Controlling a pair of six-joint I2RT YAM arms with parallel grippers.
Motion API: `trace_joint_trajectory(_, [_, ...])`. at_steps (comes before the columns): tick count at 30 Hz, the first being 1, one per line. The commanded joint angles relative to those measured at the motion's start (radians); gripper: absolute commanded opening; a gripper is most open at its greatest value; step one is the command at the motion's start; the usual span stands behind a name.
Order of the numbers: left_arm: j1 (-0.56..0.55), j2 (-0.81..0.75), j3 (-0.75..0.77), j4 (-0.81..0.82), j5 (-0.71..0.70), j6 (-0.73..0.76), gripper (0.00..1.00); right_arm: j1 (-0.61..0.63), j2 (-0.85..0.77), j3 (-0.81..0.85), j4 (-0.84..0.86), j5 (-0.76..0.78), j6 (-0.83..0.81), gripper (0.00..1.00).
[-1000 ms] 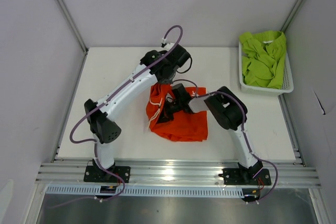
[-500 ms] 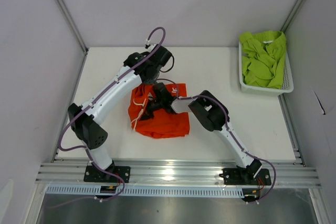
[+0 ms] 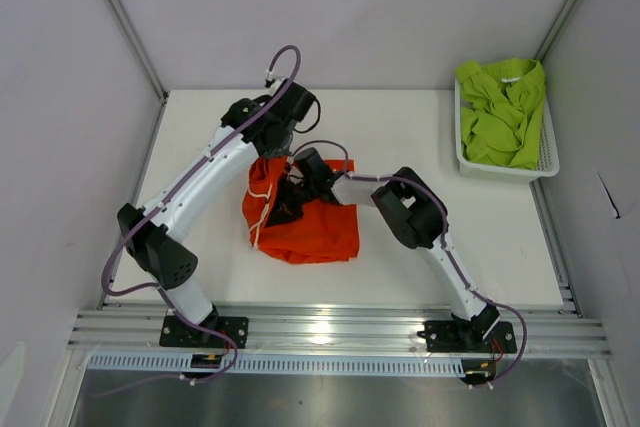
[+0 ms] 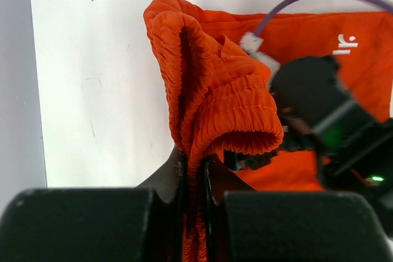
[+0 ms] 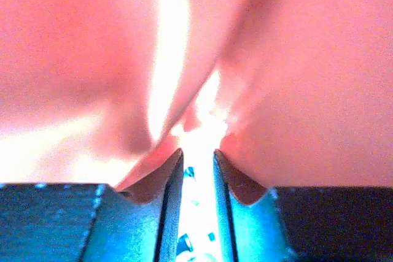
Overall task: Fold and stack the shorts
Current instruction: Fold the shorts
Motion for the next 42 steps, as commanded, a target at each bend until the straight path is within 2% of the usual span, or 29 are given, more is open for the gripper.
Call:
trace_joint_trajectory(1, [0.017, -0.064, -0.002, 0.033, -0.015, 0.022, 0.0, -0.045, -0.137, -0.046, -0.064, 0.051, -0.069, 0.29])
trace_joint_trajectory(6, [0.026, -0.064, 0.0, 0.033, -0.017, 0.021, 0.0, -0.083, -0.213, -0.129, -0.048, 0.052, -0.075, 0.36])
trace_joint_trajectory(10, [0.026, -0.059, -0.008, 0.039, -0.015, 0.019, 0.0, -0.119, -0.291, -0.191, -0.073, 0.074, -0.113, 0.36])
trace_joint_trajectory(17, [0.024, -0.047, -0.031, 0.058, 0.003, 0.005, 0.0, -0.226, -0.435, -0.299, -0.304, 0.238, -0.306, 0.36])
trace_joint_trajectory(23, [0.023, -0.044, -0.025, 0.063, 0.02, -0.005, 0.0, -0.27, -0.495, -0.357, -0.402, 0.416, -0.423, 0.25])
trace_joint_trajectory(29, [0.008, -0.028, 0.004, 0.052, 0.035, -0.045, 0.0, -0.271, -0.506, -0.379, -0.425, 0.511, -0.461, 0.07])
trace_joint_trajectory(42, [-0.055, 0.079, 0.049, 0.059, 0.042, -0.137, 0.0, -0.232, -0.466, -0.442, -0.398, 0.598, -0.466, 0.0])
